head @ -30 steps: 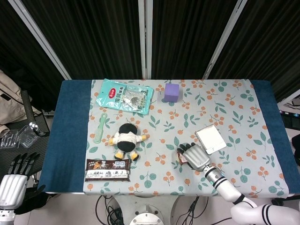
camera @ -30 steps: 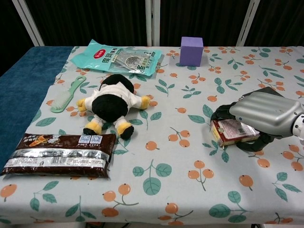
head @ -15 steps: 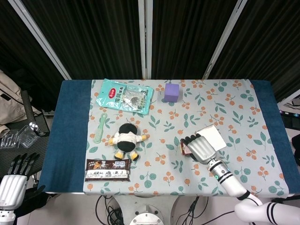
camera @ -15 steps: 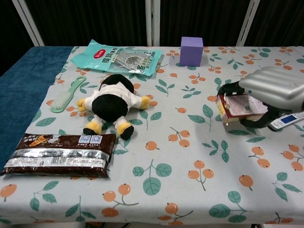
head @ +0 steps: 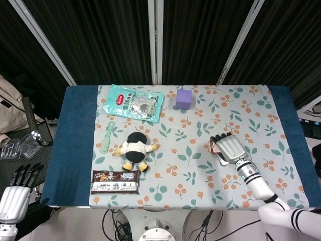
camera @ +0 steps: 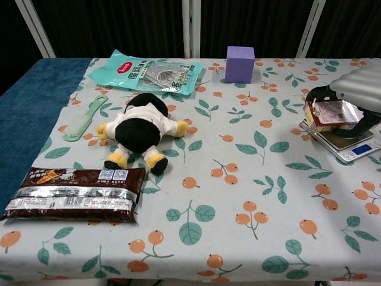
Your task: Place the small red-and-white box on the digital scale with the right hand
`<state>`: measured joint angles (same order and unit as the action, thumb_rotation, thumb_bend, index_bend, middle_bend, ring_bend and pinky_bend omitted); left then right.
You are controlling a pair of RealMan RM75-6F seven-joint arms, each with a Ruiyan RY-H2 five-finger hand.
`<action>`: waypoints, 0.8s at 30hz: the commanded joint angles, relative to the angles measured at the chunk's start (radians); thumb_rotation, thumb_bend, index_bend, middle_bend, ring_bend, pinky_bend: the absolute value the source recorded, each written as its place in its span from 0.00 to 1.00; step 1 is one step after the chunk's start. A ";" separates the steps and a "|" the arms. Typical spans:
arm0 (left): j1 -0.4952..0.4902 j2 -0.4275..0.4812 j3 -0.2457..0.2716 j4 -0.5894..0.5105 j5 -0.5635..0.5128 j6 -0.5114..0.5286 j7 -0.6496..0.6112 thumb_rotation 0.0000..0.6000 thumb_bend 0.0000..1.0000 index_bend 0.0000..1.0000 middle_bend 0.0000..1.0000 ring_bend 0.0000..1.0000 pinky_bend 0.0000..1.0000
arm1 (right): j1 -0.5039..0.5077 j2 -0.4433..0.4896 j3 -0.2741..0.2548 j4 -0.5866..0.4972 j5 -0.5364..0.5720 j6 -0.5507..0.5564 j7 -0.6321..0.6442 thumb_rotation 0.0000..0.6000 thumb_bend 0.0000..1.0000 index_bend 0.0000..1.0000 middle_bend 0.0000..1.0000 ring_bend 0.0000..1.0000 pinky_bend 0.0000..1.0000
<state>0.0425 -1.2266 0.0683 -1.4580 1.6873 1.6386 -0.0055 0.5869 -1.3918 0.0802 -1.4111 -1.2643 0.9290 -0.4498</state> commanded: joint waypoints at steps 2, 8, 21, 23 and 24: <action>-0.002 0.004 -0.001 -0.007 -0.001 -0.002 0.006 1.00 0.11 0.09 0.06 0.00 0.05 | 0.007 -0.016 -0.005 0.038 0.018 -0.023 0.014 1.00 0.30 0.43 0.40 0.41 0.48; -0.006 0.008 -0.001 -0.015 -0.005 -0.014 0.015 1.00 0.11 0.09 0.06 0.00 0.05 | 0.009 -0.028 -0.010 0.076 0.030 -0.041 0.039 1.00 0.28 0.35 0.32 0.34 0.42; -0.008 0.008 -0.001 -0.023 -0.006 -0.017 0.024 1.00 0.11 0.09 0.06 0.00 0.05 | 0.004 -0.007 -0.012 0.080 0.004 -0.034 0.132 1.00 0.21 0.00 0.01 0.00 0.11; -0.007 0.007 -0.002 -0.023 -0.006 -0.014 0.025 1.00 0.11 0.09 0.06 0.00 0.05 | -0.004 0.008 -0.014 0.062 -0.008 -0.017 0.144 1.00 0.21 0.00 0.01 0.00 0.11; -0.007 0.007 -0.002 -0.024 -0.005 -0.013 0.025 1.00 0.11 0.09 0.06 0.00 0.05 | -0.011 0.019 -0.015 0.048 -0.017 -0.002 0.151 1.00 0.21 0.00 0.01 0.00 0.11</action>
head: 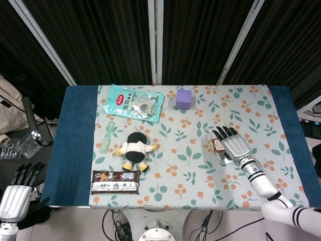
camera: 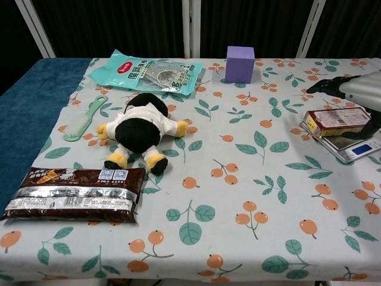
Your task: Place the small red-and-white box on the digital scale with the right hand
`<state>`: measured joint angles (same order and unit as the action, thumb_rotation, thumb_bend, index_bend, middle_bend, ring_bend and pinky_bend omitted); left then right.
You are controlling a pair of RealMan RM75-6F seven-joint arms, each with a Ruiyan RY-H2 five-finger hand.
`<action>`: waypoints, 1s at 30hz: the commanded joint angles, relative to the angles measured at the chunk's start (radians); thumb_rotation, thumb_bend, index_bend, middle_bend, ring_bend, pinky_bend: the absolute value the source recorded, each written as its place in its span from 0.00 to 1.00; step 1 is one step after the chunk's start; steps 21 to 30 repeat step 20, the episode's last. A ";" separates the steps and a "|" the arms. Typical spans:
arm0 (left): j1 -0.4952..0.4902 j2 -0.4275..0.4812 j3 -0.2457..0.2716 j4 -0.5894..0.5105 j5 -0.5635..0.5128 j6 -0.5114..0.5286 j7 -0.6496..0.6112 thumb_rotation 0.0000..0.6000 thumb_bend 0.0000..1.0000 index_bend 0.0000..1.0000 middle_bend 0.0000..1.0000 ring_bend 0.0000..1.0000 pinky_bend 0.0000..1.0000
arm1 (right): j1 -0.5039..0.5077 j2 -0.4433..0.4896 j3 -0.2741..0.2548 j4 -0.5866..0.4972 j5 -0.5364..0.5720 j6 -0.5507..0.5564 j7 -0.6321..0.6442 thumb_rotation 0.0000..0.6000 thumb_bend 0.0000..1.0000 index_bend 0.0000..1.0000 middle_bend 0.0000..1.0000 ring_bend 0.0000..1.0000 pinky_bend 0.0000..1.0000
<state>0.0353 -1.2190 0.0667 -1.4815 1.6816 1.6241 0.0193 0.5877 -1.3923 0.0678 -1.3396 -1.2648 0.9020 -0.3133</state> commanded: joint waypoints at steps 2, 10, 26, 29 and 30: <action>0.001 0.001 -0.001 -0.002 0.001 0.004 0.002 1.00 0.11 0.09 0.06 0.00 0.05 | -0.036 0.056 -0.007 -0.064 -0.047 0.080 0.031 1.00 0.21 0.00 0.01 0.00 0.11; 0.000 0.005 -0.004 -0.012 0.006 0.011 0.004 1.00 0.11 0.09 0.06 0.00 0.05 | -0.264 0.219 -0.106 -0.214 -0.161 0.401 0.088 1.00 0.17 0.00 0.00 0.00 0.00; -0.028 0.009 -0.016 -0.023 0.012 -0.014 0.018 1.00 0.11 0.09 0.06 0.00 0.05 | -0.521 0.071 -0.134 0.044 -0.160 0.667 0.297 1.00 0.15 0.00 0.00 0.00 0.00; -0.028 0.009 -0.016 -0.023 0.012 -0.014 0.018 1.00 0.11 0.09 0.06 0.00 0.05 | -0.521 0.071 -0.134 0.044 -0.160 0.667 0.297 1.00 0.15 0.00 0.00 0.00 0.00; -0.028 0.009 -0.016 -0.023 0.012 -0.014 0.018 1.00 0.11 0.09 0.06 0.00 0.05 | -0.521 0.071 -0.134 0.044 -0.160 0.667 0.297 1.00 0.15 0.00 0.00 0.00 0.00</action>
